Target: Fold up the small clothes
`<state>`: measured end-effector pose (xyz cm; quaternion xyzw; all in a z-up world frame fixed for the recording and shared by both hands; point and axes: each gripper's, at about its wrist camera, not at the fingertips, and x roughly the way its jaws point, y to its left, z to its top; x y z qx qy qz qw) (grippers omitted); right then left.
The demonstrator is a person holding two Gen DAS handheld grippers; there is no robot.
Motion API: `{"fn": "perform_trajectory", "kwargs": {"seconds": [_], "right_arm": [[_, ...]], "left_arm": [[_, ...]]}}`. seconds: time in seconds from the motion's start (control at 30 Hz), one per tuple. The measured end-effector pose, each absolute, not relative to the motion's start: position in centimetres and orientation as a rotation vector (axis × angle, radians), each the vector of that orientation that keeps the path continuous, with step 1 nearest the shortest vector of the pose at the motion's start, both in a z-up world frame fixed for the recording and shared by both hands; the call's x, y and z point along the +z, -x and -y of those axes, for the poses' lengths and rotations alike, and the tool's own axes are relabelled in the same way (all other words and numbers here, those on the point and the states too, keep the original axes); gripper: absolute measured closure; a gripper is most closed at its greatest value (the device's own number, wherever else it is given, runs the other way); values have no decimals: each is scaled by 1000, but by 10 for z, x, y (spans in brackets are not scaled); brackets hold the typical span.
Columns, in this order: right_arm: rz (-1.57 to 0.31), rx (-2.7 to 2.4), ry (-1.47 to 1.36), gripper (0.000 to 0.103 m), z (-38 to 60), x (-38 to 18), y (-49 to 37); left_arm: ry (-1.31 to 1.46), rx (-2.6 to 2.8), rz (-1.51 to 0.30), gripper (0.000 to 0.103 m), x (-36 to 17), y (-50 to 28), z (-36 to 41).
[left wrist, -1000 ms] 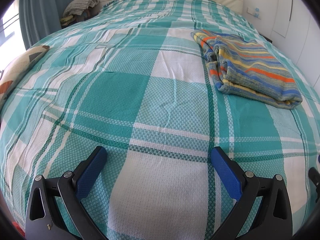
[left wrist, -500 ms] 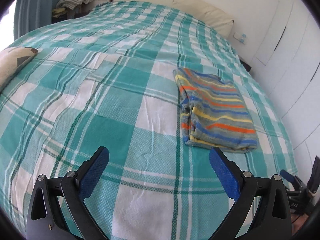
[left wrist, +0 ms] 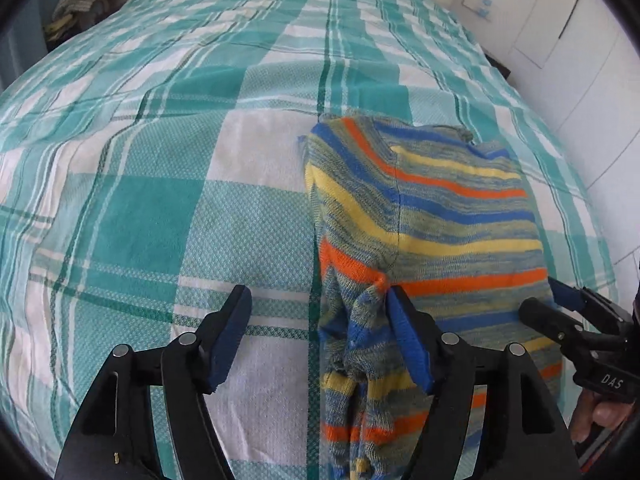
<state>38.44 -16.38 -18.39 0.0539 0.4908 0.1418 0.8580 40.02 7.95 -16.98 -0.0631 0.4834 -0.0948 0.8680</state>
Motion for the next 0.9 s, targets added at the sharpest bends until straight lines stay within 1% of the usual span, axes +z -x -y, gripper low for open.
{"fn": "perform_trajectory", "kwargs": {"seconds": [0.03, 0.07, 0.1, 0.13, 0.2, 0.27, 0.3, 0.33, 0.37, 0.4, 0.43, 0.5, 0.7, 0.77, 0.8, 0.83, 0.87, 0.9], "right_arm": [[-983, 314, -159, 29, 173, -175, -378], [-934, 321, -198, 16, 183, -167, -372], [-892, 318, -232, 12, 193, -162, -368], [-878, 312, -261, 12, 202, -161, -369], [-942, 335, -337, 12, 210, -176, -386], [-1007, 389, -425, 21, 207, -196, -404], [-1023, 421, -456, 23, 201, -205, -411], [-1022, 430, -451, 35, 192, -209, -416], [-1025, 408, -399, 65, 181, -210, -419], [-1033, 379, -331, 71, 170, -207, -422], [-1024, 361, -277, 75, 160, -201, -421], [-973, 359, -209, 78, 148, -178, -414], [-798, 440, -189, 78, 140, -91, -385], [-776, 443, -204, 78, 141, -74, -385], [-784, 438, -221, 78, 145, -72, -386], [-814, 430, -237, 75, 149, -77, -388], [-873, 420, -250, 62, 153, -88, -393], [-951, 391, -254, 49, 161, -106, -394]], "left_arm": [[161, -210, -968, 5, -163, -395, -86], [197, -217, -942, 2, -162, -394, -93], [229, -220, -952, 1, -165, -397, -97], [255, -230, -1001, 2, -174, -404, -96], [270, -222, -1086, 4, -194, -419, -88], [198, -209, -1055, 6, -197, -421, -66], [163, -240, -1046, 33, -196, -421, -55], [154, -291, -1057, 79, -195, -423, -45], [144, -286, -1078, 81, -192, -426, -39], [131, -260, -1071, 85, -185, -426, -38], [143, -264, -1058, 87, -175, -424, -40], [170, -295, -1000, 88, -151, -415, -47], [142, -340, -845, 87, -67, -386, -52], [156, -319, -856, 82, -64, -390, -53], [152, -301, -894, 64, -73, -392, -54], [135, -270, -946, 34, -87, -393, -55], [112, -224, -991, 26, -103, -389, -57], [80, -180, -1025, 26, -120, -379, -60]]}}
